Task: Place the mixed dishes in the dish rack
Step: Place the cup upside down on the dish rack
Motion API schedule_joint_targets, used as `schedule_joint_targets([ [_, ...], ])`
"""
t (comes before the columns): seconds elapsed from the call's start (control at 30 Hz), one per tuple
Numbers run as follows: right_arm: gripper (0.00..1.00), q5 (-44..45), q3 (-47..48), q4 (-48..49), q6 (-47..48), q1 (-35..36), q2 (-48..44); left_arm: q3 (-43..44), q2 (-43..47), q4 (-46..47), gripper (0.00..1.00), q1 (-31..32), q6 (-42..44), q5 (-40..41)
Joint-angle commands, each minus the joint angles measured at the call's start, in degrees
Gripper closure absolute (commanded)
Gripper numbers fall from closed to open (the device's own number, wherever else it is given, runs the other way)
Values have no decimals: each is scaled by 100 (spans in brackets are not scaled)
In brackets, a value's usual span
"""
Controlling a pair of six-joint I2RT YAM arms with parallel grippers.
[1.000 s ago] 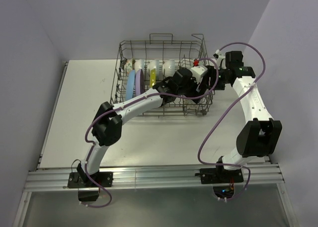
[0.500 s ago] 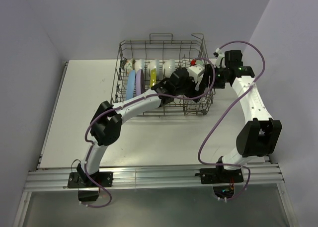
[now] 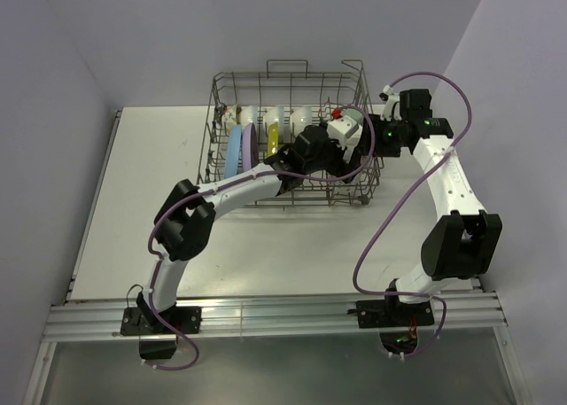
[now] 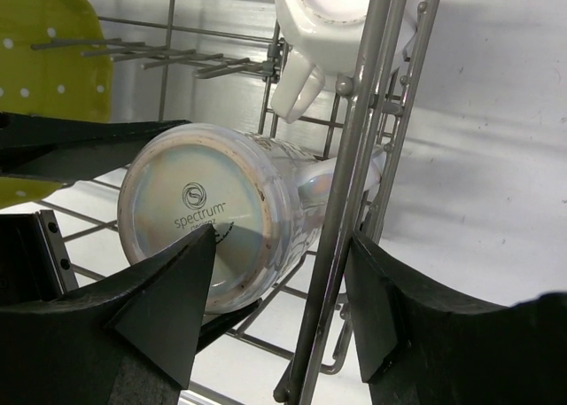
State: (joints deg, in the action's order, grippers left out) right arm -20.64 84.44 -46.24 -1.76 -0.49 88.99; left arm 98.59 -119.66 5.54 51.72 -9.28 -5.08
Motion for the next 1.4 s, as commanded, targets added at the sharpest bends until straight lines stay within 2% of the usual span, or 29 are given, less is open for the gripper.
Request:
schedule_joint_targets([
  [0.0, 35, 658, -200, -439, 431, 23, 312, 46, 391, 150, 1, 4, -435, -458],
  [0.3, 35, 720, -200, -456, 519, 251, 382, 486, 118, -782, 1, 13, 101, -230],
  [0.37, 35, 737, -209, -456, 536, 286, 391, 451, 144, -739, 1, -4, 84, -404],
  [0.57, 35, 790, -244, -465, 624, 304, 426, -137, 443, 175, 1, -153, -241, -906],
  [0.7, 34, 843, -297, -448, 694, 313, 435, -235, 461, 483, 1, -312, -698, -1433],
  [0.9, 34, 887, -279, -439, 747, 339, 470, 222, 145, -88, 1, -330, -760, -1759],
  [1.37, 34, 852, -358, -412, 774, 348, 470, 249, 338, -702, 1, -330, -496, -2164],
])
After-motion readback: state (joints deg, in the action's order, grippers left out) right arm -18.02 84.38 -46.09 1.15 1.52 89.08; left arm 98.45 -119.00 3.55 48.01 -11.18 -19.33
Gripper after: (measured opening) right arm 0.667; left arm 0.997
